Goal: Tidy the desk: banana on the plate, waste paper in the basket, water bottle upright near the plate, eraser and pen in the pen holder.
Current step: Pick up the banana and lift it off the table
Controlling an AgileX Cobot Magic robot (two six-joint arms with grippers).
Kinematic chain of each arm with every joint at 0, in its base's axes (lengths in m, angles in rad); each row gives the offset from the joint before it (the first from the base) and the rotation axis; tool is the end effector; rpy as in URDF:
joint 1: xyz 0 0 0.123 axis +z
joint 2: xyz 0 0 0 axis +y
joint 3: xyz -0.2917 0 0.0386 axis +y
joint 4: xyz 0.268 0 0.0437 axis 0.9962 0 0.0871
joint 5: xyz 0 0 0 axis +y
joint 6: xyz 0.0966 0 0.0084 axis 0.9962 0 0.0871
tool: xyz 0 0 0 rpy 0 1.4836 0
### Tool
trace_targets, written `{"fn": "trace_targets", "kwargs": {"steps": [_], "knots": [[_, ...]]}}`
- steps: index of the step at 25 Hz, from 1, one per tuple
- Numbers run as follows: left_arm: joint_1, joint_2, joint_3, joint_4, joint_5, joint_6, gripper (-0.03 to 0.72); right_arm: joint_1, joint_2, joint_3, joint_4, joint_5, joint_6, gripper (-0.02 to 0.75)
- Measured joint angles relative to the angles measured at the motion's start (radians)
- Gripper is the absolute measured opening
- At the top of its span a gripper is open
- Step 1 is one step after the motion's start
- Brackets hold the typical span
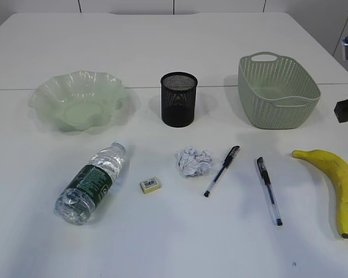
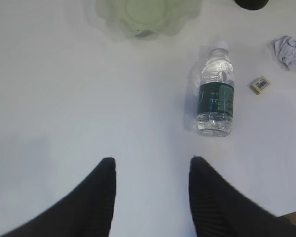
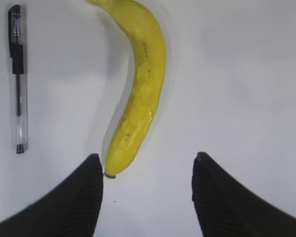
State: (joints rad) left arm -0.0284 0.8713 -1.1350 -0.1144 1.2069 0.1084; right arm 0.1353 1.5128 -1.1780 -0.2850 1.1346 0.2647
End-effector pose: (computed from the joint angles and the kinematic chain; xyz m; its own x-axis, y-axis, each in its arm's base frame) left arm 0.1520 -0.0147 0.4104 -0.7451 0.0883 -0.6610 0.1489 0.9882 -0.0359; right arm 0.3086 0.0171 0.2778 -0.9717 0.0054 -0.2363 0.0585 0.9741 -0.2184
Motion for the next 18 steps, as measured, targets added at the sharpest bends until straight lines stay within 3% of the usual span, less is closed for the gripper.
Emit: {"fn": "trace_targets", "kwargs": {"steps": [7,18], "knots": [[0.0,0.015,-0.002,0.006,0.0,0.0,0.341,0.0,0.033,-0.006,-0.151,-0.079,0.0,0.43],[0.0,0.015,-0.001,-0.025,-0.004,0.0,0.341,0.0,0.095,-0.017,-0.082,-0.188,0.112,0.43]]}}
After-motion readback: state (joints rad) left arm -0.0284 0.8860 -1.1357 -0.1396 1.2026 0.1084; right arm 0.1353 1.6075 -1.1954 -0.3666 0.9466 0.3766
